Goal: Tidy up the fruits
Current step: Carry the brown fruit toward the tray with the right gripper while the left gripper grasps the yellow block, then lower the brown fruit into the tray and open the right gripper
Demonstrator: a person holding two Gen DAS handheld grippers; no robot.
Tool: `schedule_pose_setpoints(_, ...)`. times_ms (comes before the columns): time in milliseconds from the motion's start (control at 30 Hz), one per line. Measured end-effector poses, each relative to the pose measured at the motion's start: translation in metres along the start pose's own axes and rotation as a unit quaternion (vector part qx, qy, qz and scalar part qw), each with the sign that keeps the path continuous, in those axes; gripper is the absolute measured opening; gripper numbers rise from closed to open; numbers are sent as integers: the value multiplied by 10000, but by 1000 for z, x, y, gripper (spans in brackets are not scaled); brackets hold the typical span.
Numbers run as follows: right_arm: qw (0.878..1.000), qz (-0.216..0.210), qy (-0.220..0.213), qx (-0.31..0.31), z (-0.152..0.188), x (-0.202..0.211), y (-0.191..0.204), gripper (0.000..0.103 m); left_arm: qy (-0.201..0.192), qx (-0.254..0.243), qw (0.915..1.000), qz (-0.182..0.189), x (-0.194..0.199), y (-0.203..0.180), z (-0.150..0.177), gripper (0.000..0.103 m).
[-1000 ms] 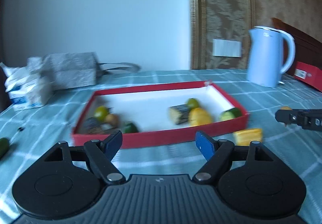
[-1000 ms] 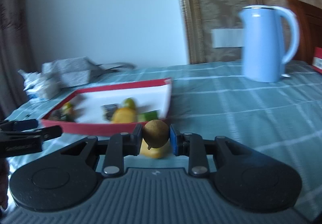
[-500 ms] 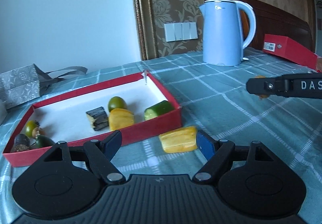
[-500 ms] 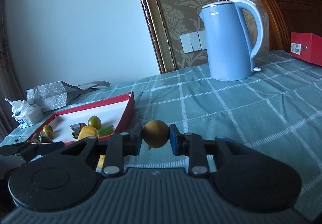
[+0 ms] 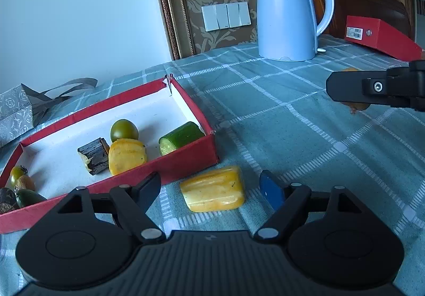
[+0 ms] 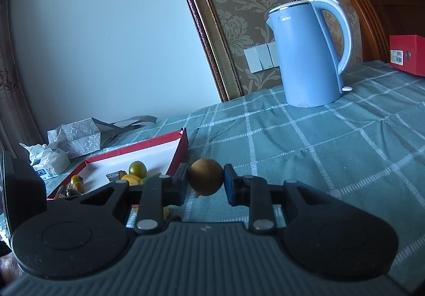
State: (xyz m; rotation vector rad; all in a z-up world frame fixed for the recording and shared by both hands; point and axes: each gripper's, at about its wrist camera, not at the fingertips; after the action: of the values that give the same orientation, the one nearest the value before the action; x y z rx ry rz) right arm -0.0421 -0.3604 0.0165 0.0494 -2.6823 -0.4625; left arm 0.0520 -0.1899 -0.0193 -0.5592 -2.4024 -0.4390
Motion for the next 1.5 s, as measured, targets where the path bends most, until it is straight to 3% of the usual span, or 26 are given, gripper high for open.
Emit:
schedule_pose_setpoints(67, 10000, -9, 21, -14, 1, -1, 0, 27, -8, -1, 10000, 39, 0, 0, 0, 71)
schedule_pose_setpoints(100, 10000, 1, 33, -18, 1, -1, 0, 27, -27, 1, 9999, 104, 1, 0, 0, 52)
schedule_pose_setpoints(133, 10000, 7, 37, -22, 1, -2, 0, 27, -29, -11, 10000, 60, 3, -1, 1, 49)
schedule_pose_setpoints(333, 10000, 60, 31, -58, 2, -3, -2, 27, -144, 22, 9999, 17, 14, 3, 7, 49)
schedule_pose_setpoints(533, 9999, 94, 39, 8, 3, -4, -1, 27, -456, 195, 9988, -42, 53, 24, 19, 49)
schedule_pose_setpoints(800, 9997, -30, 224, 102, 4, -11, 8, 27, -743, 642, 9928, -685, 92, 87, 45, 49)
schedule_pose_setpoints(1133, 9957, -458, 336, 730, -20, -40, 84, 27, -594, 1211, 9870, -868, 100, 142, 72, 49)
schedule_pose_setpoints(1267, 9919, -723, 539, 892, -27, -68, 121, 27, -484, 1371, 9862, -794, 97, 152, 85, 49)
schedule_pose_setpoints(1500, 9868, -756, 880, 1133, -23, -123, 167, 27, -436, 1661, 9822, -762, 93, 167, 94, 49)
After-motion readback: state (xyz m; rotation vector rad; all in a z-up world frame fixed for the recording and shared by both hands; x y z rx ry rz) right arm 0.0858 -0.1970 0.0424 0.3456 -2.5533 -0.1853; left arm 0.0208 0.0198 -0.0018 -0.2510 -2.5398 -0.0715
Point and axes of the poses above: each gripper's, at about its wrist camera, not at the fingertips, and x roughly against the way its jaws point, y to its left, z to its underside, and after that the axes turned 6 degrees about y, right-handed
